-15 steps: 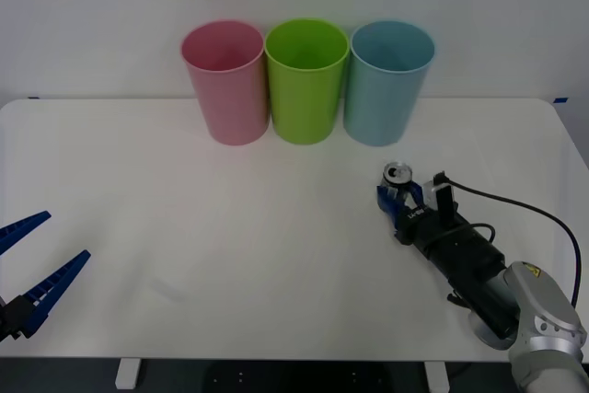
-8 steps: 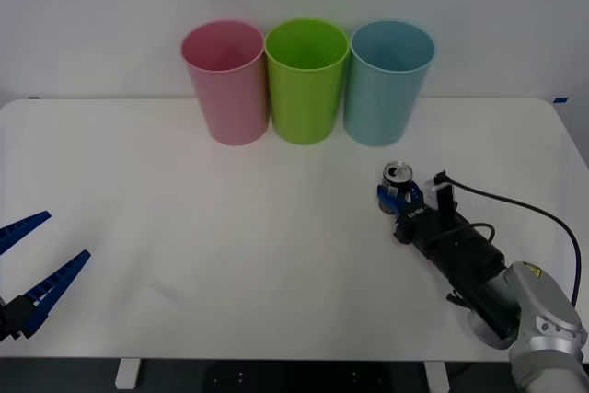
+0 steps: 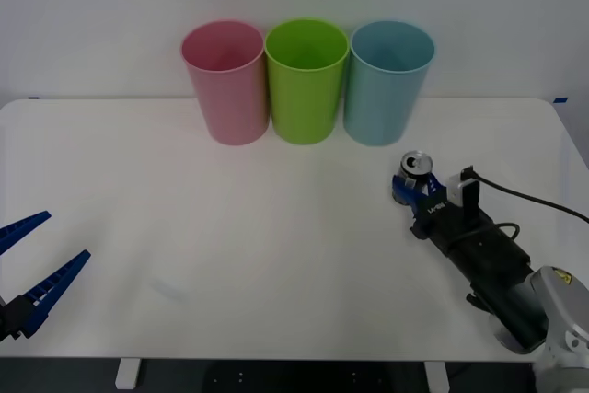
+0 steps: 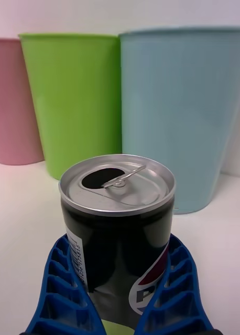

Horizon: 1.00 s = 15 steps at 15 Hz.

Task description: Grasp the object on the table and drop it into the matching bin: aluminum can to the light blue bin, PET bottle to the pink bin.

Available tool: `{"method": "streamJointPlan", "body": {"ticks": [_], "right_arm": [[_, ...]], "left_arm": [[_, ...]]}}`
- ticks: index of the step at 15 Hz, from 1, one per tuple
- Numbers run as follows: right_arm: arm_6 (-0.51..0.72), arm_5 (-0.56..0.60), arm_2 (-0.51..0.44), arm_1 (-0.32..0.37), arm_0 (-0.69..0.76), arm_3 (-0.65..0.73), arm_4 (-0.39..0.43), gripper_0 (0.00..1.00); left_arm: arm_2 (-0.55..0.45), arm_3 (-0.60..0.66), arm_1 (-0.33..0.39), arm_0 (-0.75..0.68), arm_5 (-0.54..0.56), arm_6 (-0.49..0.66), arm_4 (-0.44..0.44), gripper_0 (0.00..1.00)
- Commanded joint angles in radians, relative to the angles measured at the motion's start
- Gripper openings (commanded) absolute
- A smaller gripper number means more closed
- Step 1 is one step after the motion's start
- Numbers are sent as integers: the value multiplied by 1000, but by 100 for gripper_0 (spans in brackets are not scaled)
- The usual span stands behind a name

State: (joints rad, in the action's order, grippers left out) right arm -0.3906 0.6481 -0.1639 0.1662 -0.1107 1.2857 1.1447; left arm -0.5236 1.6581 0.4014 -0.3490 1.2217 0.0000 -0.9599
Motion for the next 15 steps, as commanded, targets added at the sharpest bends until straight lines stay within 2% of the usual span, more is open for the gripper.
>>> {"method": "streamJointPlan", "body": {"ticks": [1, 5, 7, 13, 15], "right_arm": [[116, -12, 18, 24, 75, 147, 0, 0], [325, -22, 24, 67, 177, 371, 1, 0], [421, -28, 23, 81, 210, 457, 35, 0], [711, -68, 9, 171, 229, 629, 119, 0], [780, -79, -3, 210, 204, 652, 178, 0]], "left_arm": [[0, 0, 0, 0, 0, 0, 0, 100], [0, 0, 0, 0, 0, 0, 0, 100], [0, 0, 0, 0, 0, 0, 0, 100], [0, 0, 0, 0, 0, 0, 0, 100], [0, 0, 0, 0, 0, 0, 0, 100]]}}
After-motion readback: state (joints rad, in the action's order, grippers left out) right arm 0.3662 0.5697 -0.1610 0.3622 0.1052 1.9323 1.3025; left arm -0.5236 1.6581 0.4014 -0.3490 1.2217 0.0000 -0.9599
